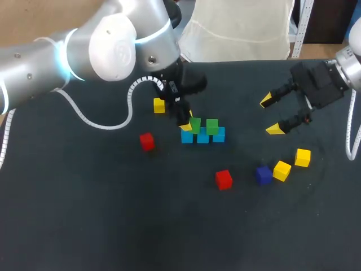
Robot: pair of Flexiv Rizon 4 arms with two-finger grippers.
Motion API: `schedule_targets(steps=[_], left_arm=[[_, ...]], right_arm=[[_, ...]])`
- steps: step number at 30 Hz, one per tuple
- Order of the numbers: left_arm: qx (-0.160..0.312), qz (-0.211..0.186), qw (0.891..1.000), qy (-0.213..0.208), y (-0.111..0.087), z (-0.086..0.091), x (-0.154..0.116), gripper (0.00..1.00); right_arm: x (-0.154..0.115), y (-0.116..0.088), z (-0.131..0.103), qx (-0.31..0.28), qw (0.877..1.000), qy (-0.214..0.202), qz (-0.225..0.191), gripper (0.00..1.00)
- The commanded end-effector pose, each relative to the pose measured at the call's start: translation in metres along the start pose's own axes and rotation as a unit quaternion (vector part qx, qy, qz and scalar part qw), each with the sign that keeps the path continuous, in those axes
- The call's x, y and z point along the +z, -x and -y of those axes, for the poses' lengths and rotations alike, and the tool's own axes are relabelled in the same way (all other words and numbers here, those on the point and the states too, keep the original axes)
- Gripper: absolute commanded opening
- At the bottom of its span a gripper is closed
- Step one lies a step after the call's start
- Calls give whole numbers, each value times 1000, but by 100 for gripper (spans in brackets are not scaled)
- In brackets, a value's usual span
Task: Place the blue cubes, place green cubes on the blue cubes, place the yellow cubes on the green cubes, then place the red cubes on the yellow cubes, and place purple cube on the red cubes.
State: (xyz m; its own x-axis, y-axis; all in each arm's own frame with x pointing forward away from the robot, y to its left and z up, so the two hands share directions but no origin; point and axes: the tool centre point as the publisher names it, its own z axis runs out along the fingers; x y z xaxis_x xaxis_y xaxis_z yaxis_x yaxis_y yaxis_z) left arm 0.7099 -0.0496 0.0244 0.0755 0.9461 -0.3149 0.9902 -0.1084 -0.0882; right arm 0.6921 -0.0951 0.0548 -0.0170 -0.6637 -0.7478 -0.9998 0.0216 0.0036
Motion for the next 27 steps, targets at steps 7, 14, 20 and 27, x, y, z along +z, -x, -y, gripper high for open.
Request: schedule_targets(steps=[7, 14, 20, 27], left_arm=[[1, 1, 1000, -6, 0, -4, 2, 31], [2, 2, 1000, -6, 1, -4, 2, 39], [8, 3, 1000, -7, 0, -2, 1, 93], [5, 17, 1000, -3, -5, 2, -6, 100]], right_arm=[[0, 0, 1, 0, 1000, 0, 1, 100], [0, 0, 1, 0, 1000, 0, 1, 100], [0, 0, 1, 0, 1000, 0, 1, 100], [0, 0, 1, 0, 1000, 0, 1, 100]])
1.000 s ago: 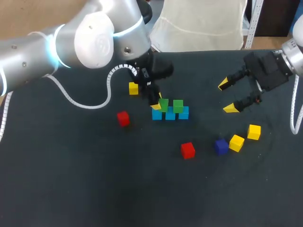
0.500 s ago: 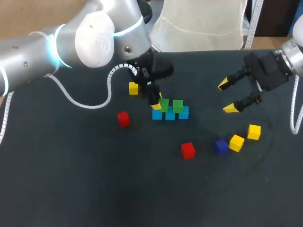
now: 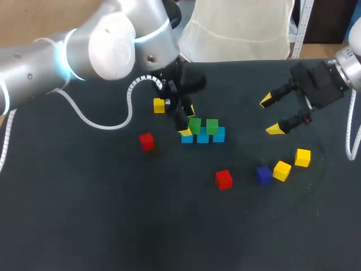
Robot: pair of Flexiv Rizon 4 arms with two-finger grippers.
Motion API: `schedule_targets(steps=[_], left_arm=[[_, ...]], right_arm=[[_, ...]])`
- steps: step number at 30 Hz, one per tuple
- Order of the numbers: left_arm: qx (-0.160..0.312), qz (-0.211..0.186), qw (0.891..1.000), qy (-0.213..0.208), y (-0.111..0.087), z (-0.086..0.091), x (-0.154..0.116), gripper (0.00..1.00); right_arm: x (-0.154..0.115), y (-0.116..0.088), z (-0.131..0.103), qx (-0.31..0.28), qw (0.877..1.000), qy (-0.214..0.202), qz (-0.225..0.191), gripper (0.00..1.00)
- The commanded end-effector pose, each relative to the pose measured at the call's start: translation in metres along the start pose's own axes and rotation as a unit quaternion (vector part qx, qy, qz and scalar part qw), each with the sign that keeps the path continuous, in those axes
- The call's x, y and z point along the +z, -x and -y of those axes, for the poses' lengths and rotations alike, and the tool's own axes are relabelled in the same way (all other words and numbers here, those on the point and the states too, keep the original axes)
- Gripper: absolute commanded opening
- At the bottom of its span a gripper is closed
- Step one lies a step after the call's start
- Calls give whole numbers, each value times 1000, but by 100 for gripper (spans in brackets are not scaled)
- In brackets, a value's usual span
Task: Place the blue cubes, place green cubes on the blue cubes, place the yellow cubes on the green cubes, then place the red cubes on the yellow cubes, and place purple cube on the red cubes.
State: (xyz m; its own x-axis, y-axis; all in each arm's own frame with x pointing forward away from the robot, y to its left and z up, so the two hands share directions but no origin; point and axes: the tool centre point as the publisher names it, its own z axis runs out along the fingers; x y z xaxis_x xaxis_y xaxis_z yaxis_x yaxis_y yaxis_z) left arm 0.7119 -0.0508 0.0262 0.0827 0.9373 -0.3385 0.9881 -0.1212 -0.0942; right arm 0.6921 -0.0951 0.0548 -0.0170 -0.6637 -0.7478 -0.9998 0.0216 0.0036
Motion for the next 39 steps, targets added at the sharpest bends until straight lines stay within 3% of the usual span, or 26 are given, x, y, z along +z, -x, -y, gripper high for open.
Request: schedule_targets(steps=[1, 6, 12, 21, 27, 34, 39], left_arm=[[-1, 6, 1000, 2, -7, 4, -7, 100], [2, 8, 1000, -11, -14, 6, -21, 100], [13, 1, 1000, 17, -26, 6, -50, 100], [1, -27, 1000, 13, -56, -17, -67, 100], [-8, -32, 999, 4, -74, -22, -69, 100], [36, -2, 999, 3, -85, -4, -82, 100], [41, 32, 999, 9, -98, 19, -93, 100]], right_arm=[[0, 0, 1, 0, 1000, 0, 1, 100], [0, 0, 1, 0, 1000, 0, 1, 100], [0, 0, 1, 0, 1000, 0, 1, 100], [0, 0, 1, 0, 1000, 0, 1, 100], [0, 0, 1, 0, 1000, 0, 1, 100], [0, 0, 1, 0, 1000, 0, 1, 100], [0, 0, 1, 0, 1000, 0, 1, 100]])
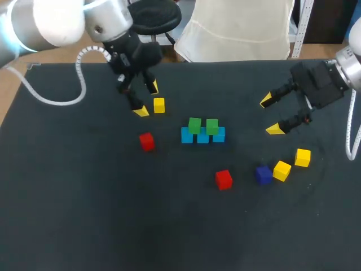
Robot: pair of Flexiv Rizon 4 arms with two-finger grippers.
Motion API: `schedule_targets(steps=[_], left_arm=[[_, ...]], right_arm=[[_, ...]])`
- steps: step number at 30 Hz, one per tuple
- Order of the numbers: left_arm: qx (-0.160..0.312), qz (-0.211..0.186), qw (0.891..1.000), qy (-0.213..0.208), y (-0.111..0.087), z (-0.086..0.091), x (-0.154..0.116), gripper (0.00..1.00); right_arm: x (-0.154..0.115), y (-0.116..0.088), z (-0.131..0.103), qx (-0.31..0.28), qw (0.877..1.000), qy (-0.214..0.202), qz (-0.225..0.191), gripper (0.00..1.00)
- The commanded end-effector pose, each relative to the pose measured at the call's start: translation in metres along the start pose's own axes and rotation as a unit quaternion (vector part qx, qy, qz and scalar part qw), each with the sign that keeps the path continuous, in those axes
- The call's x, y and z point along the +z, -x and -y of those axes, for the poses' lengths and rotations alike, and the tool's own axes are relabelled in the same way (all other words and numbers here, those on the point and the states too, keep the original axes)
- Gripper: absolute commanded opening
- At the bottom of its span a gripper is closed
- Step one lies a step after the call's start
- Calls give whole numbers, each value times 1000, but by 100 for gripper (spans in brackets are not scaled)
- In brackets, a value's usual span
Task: Place the blue cubes, place green cubes on the blue cubes, place the yellow cubes on the green cubes, then place the red cubes on the yellow cubes, and place purple cube on the red cubes.
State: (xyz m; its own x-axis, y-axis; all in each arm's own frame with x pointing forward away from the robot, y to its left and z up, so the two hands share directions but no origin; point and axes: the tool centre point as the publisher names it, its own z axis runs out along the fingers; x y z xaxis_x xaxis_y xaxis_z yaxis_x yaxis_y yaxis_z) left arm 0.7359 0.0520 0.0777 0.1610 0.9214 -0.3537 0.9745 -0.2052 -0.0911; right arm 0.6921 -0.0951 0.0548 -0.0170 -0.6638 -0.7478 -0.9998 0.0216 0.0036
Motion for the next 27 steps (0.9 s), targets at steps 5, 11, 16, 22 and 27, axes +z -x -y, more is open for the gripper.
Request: schedule_targets(steps=[5, 11, 16, 22, 27], left_arm=[[-19, 62, 997, 45, -33, 48, -16, 100], [-24, 81, 995, 55, -44, 65, -19, 100], [-11, 92, 994, 54, -45, 74, -22, 100], [19, 72, 997, 25, -36, 83, -26, 100], [19, 72, 997, 25, -36, 83, -26, 100]], right_arm=[[0, 0, 1, 0, 1000, 0, 1, 100], [0, 0, 1, 0, 1000, 0, 1, 100], [0, 0, 1, 0, 1000, 0, 1, 100], [0, 0, 1, 0, 1000, 0, 1, 100], [-6, 0, -1, -28, 1000, 13, 0, 100]])
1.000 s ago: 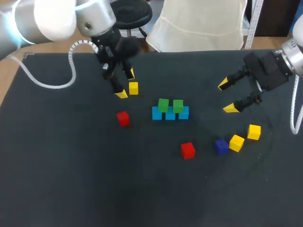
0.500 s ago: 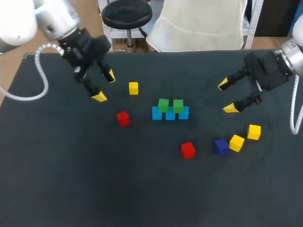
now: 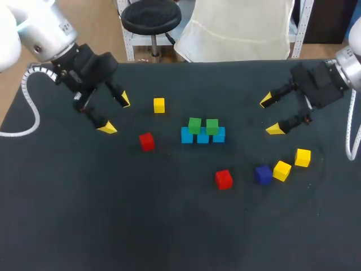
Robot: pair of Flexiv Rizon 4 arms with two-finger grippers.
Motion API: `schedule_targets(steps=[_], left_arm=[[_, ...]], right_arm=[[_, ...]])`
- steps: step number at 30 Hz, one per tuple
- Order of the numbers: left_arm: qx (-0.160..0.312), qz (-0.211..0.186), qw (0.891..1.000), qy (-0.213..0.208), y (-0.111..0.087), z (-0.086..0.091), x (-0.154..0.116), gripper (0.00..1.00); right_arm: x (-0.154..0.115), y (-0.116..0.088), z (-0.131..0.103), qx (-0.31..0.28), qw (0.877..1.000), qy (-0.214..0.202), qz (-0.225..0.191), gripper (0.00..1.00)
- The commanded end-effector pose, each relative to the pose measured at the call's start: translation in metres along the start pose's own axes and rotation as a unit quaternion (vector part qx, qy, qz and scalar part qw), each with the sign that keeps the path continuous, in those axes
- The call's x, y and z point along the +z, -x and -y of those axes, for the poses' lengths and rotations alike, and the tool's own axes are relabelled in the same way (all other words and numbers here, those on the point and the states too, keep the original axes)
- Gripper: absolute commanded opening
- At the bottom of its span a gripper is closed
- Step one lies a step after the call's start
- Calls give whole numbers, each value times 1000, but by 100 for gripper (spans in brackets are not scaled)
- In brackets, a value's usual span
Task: Place the blue cubes, place green cubes on the blue cubes, place the yellow cubes on the green cubes, then place the red cubes on the yellow cubes, and place purple cube on the red cubes.
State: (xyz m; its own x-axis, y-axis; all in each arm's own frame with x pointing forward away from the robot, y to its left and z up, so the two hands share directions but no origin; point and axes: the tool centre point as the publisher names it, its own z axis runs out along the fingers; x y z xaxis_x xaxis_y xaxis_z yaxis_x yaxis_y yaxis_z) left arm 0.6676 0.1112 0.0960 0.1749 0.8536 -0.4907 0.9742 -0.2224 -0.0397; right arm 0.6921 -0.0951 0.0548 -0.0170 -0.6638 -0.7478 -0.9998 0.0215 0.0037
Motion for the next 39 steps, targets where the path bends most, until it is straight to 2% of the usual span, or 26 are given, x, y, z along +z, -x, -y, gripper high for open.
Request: schedule_targets(steps=[1, 5, 8, 12, 16, 19, 27, 39], left_arm=[[0, -2, 1000, 5, 1, 2, 0, 100], [0, -2, 1000, 5, 1, 2, 0, 100], [0, -2, 1000, 5, 1, 2, 0, 100], [0, -2, 1000, 5, 1, 2, 0, 100], [0, -2, 1000, 5, 1, 2, 0, 100], [0, -2, 1000, 5, 1, 2, 0, 100], [0, -2, 1000, 5, 1, 2, 0, 100], [0, -2, 1000, 5, 1, 2, 0, 100]], right_arm=[[-10, 0, -4, -51, 998, 33, -7, 100], [-25, 2, -19, -125, 987, 99, -35, 100], [-33, 2, -34, -184, 969, 157, -58, 100], [-41, 2, -60, -263, 936, 223, -77, 100], [-39, -3, -81, -331, 903, 257, -99, 100], [-31, -8, -90, -348, 893, 266, -99, 100], [-5, -23, -102, -372, 883, 264, -108, 100], [-2, -50, -100, -347, 908, 204, -114, 100]])
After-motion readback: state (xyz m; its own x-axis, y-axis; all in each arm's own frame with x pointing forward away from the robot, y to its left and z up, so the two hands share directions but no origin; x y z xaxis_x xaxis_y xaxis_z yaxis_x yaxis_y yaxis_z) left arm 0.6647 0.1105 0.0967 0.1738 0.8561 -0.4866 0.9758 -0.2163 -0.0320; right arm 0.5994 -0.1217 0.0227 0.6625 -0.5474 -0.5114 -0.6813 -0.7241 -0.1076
